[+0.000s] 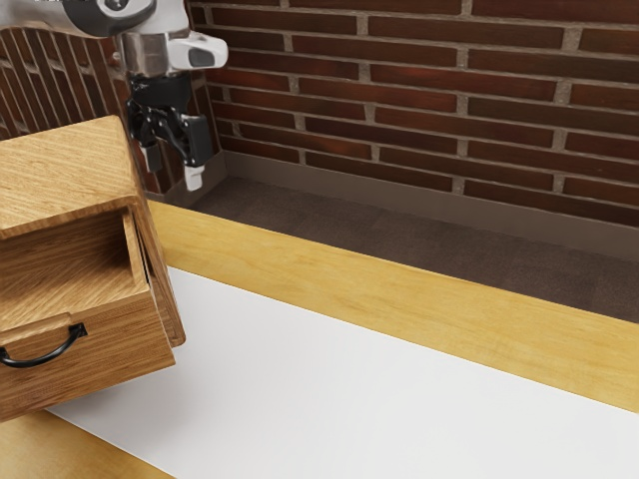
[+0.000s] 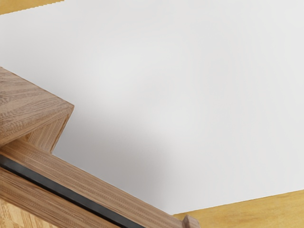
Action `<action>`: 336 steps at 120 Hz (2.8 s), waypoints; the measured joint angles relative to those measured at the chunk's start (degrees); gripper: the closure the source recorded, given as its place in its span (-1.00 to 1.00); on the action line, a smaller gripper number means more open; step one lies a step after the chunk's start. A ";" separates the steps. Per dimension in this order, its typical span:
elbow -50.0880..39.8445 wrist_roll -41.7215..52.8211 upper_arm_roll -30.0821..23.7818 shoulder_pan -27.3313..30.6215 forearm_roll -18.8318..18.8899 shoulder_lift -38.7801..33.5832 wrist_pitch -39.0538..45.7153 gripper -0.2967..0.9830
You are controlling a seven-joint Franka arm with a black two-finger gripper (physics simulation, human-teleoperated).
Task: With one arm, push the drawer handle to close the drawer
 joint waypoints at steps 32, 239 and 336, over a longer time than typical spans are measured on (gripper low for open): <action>-0.37 2.05 0.25 2.35 0.93 -0.44 9.39 -0.54; -64.96 102.44 -4.38 -4.14 -5.48 -62.19 12.64 0.69; -60.25 112.22 19.81 -10.19 11.81 -52.41 20.15 0.69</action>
